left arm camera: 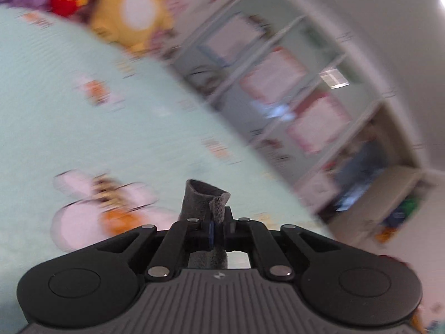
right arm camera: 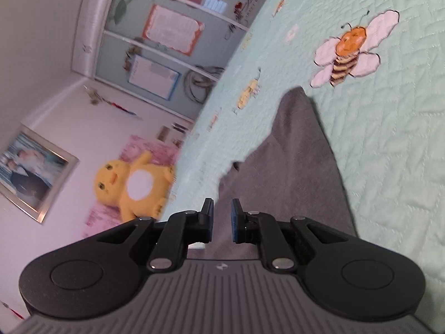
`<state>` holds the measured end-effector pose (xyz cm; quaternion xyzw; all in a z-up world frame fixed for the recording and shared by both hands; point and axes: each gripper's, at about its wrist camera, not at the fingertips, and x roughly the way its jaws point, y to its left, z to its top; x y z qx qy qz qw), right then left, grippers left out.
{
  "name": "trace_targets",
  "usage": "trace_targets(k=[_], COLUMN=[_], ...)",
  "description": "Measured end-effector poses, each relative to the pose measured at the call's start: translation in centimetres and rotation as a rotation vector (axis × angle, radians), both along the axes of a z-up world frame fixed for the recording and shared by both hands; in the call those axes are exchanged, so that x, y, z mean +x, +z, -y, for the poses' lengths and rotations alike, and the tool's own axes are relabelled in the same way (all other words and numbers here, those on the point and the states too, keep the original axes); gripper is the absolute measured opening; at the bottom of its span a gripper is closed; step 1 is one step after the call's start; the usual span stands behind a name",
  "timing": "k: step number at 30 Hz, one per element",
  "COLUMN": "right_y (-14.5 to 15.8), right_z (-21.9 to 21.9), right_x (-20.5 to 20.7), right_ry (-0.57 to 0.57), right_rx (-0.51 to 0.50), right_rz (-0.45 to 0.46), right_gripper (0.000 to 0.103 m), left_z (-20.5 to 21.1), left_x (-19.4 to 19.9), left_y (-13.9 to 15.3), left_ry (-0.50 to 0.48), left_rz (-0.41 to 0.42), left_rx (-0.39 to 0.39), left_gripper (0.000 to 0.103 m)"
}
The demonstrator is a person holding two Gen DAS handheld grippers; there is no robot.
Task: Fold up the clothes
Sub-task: 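Grasp the other grey sleeve cuff with the left gripper and lift it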
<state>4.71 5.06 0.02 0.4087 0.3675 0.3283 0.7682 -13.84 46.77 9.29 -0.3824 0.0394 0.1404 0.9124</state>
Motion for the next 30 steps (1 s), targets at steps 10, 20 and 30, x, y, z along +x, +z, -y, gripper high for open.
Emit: trace_targets(k=[10, 20, 30], right_y=[-1.2, 0.3, -1.1], right_z=[-3.9, -4.3, -5.3], right_x=[-1.2, -2.2, -1.9], right_ry=[0.005, 0.044, 0.060], right_rx=[-0.280, -0.213, -0.244], right_rz=[0.102, 0.123, 0.105], right_gripper=[0.000, 0.004, 0.000], left_z=[5.2, 1.0, 0.8], left_x=[-1.5, -5.0, -5.2], left_y=[4.4, -0.9, -0.6], left_ry=[-0.139, -0.001, -0.016], left_rz=[0.172, 0.153, 0.140], left_rx=[0.087, -0.138, -0.196], left_gripper=[0.002, 0.001, 0.001])
